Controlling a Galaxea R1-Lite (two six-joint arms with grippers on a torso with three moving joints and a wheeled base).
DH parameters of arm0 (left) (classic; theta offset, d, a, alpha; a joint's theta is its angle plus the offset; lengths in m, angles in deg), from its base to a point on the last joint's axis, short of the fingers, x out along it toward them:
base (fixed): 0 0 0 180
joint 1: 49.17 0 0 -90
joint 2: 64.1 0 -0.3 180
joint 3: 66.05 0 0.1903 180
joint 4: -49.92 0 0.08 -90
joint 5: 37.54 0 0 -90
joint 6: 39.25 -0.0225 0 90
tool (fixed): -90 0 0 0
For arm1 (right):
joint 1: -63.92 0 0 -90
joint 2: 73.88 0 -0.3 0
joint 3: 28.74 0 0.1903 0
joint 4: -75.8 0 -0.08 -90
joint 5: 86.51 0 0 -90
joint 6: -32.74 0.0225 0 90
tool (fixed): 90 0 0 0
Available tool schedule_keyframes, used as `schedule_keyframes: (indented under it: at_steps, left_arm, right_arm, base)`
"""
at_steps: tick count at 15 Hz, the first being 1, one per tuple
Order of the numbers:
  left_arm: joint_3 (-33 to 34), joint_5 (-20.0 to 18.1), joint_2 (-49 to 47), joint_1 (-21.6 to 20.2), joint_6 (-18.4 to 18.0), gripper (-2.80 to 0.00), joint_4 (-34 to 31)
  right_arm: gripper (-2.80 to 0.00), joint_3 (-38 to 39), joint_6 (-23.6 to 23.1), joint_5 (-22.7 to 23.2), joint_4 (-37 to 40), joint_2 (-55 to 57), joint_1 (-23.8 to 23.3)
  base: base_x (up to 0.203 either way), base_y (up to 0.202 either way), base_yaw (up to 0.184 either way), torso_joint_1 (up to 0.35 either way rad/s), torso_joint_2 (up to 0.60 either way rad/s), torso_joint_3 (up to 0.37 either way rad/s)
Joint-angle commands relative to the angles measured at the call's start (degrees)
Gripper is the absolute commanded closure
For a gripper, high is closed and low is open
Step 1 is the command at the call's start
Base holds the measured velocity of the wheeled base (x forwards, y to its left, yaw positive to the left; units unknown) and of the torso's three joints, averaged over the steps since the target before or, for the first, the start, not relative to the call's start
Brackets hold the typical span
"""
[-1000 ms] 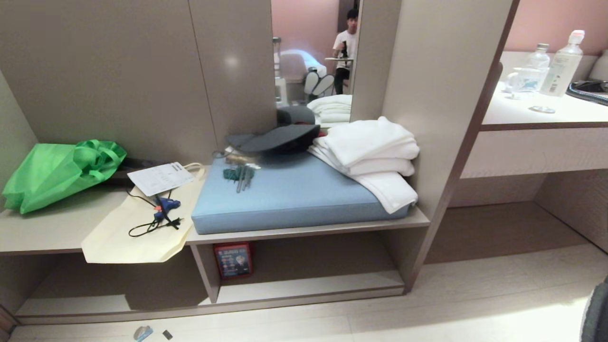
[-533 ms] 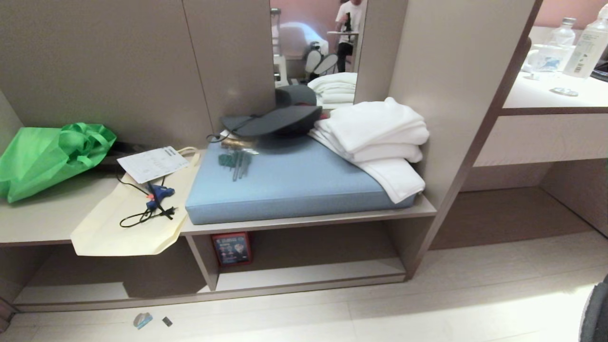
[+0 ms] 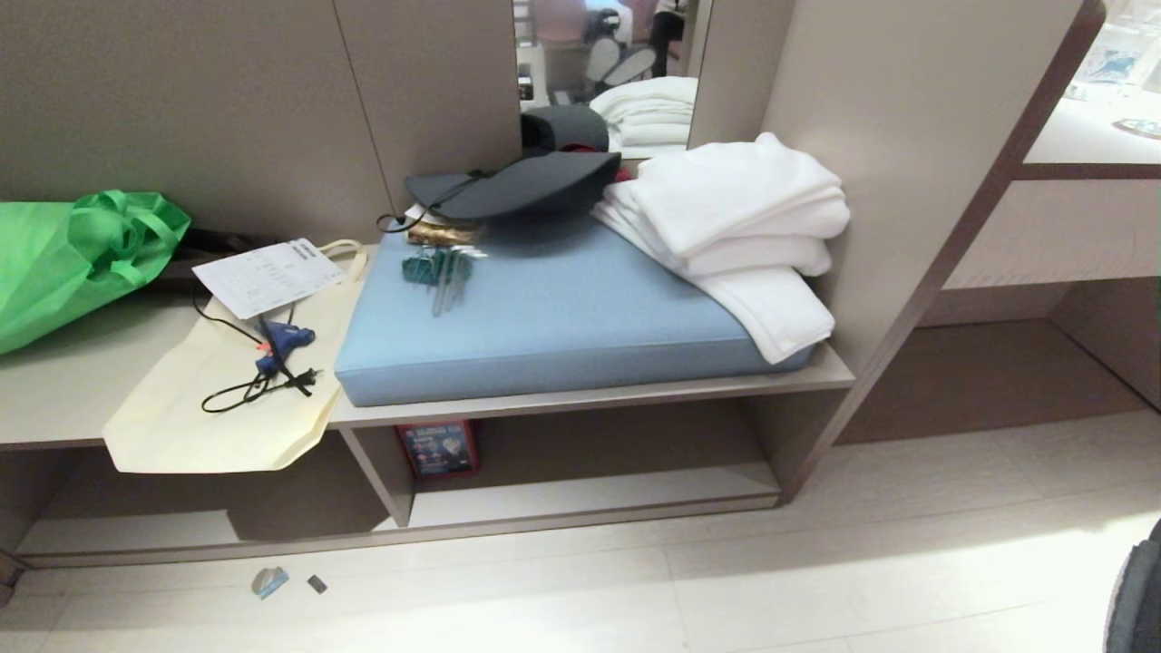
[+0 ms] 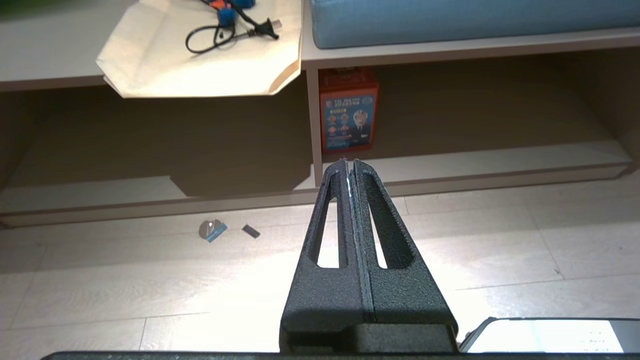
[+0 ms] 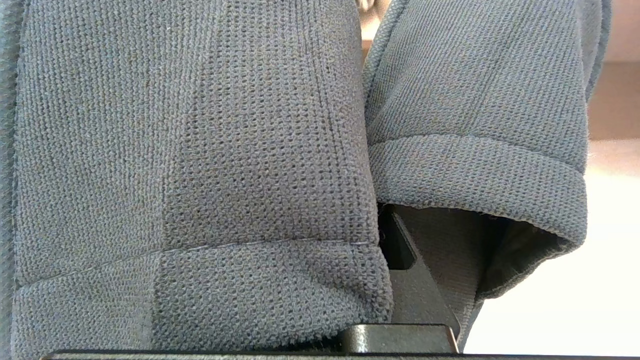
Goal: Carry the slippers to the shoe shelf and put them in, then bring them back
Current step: Place the slippers into the shoe cabinet
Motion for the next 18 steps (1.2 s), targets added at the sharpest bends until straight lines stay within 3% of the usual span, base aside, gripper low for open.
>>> schedule_keyframes:
  at_steps: [1,18]
  left_arm:
    - [0.00,-0.01,-0.07,-0.02,0.02,0.00,0.00]
    - [0.00,-0.01,-0.07,-0.02,0.02,0.00,-0.03]
  right_arm:
    - [0.00,0.00,0.01,-0.02,0.00,0.04,-0.01]
    - [0.00,0.00,-0.08,-0.02,0.00,0.04,-0.01]
  base:
    - [0.000,0.000,0.000,-0.002,0.00,-0.193]
    - [0.000,0.000,0.000,0.003,0.00,-0.198]
